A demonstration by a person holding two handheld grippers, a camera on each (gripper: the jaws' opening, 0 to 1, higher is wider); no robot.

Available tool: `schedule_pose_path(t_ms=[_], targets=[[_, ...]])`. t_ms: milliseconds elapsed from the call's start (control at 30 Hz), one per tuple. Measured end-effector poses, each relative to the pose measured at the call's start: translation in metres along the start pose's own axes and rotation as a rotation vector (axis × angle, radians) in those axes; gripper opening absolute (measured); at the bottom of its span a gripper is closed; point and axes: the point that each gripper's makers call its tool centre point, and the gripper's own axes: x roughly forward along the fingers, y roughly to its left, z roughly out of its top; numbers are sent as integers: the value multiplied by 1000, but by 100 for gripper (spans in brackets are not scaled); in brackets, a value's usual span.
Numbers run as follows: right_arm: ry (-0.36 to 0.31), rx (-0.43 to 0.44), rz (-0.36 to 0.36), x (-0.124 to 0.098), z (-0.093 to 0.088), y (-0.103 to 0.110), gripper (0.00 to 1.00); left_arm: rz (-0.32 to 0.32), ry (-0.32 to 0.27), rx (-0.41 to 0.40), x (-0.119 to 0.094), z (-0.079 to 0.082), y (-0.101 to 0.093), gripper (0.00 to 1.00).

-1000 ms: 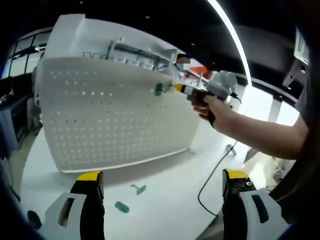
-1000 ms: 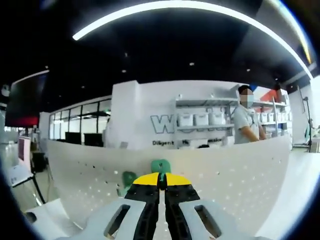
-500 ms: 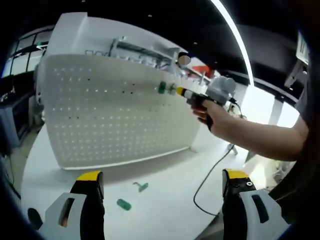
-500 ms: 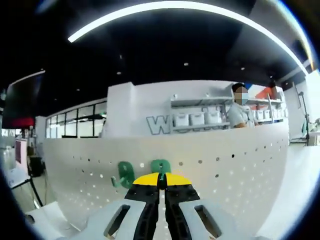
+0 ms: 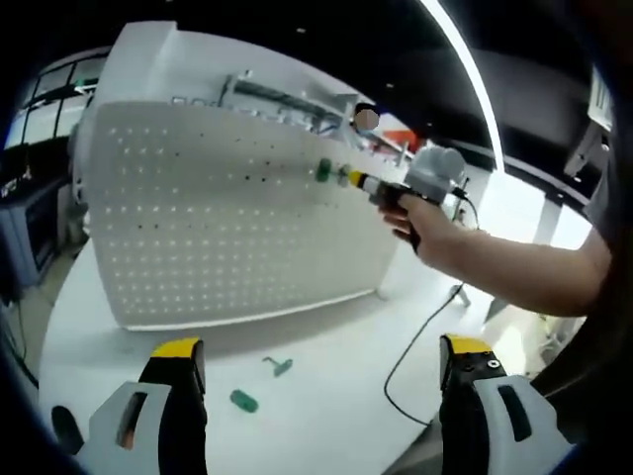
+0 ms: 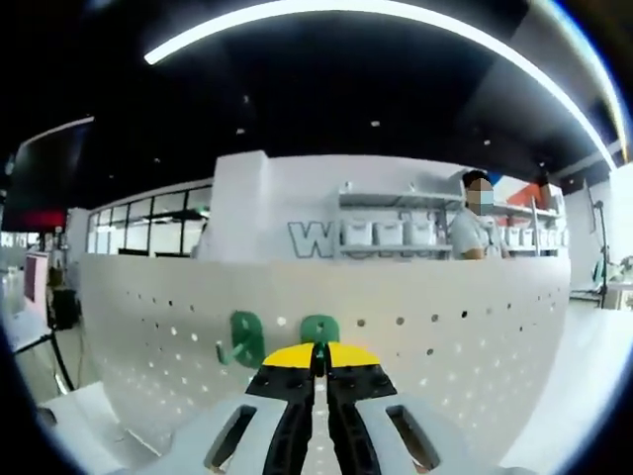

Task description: Insert the hook assembly into the mounting plate slot until the hook locks in place.

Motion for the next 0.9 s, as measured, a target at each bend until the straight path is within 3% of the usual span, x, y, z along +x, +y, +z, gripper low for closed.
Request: schedule_pose_path(t_ms=[100,500,900], targets=[[1,-10,1,1,5,1,7,3,-4,0,-2,0,1,100],[-7,-12,14,-5,25,3,8,-3,-22,6,-9,5,-3,100],[8,-21,42,-36,35,0,11,-12,12,6,-18,-12,-10,100]])
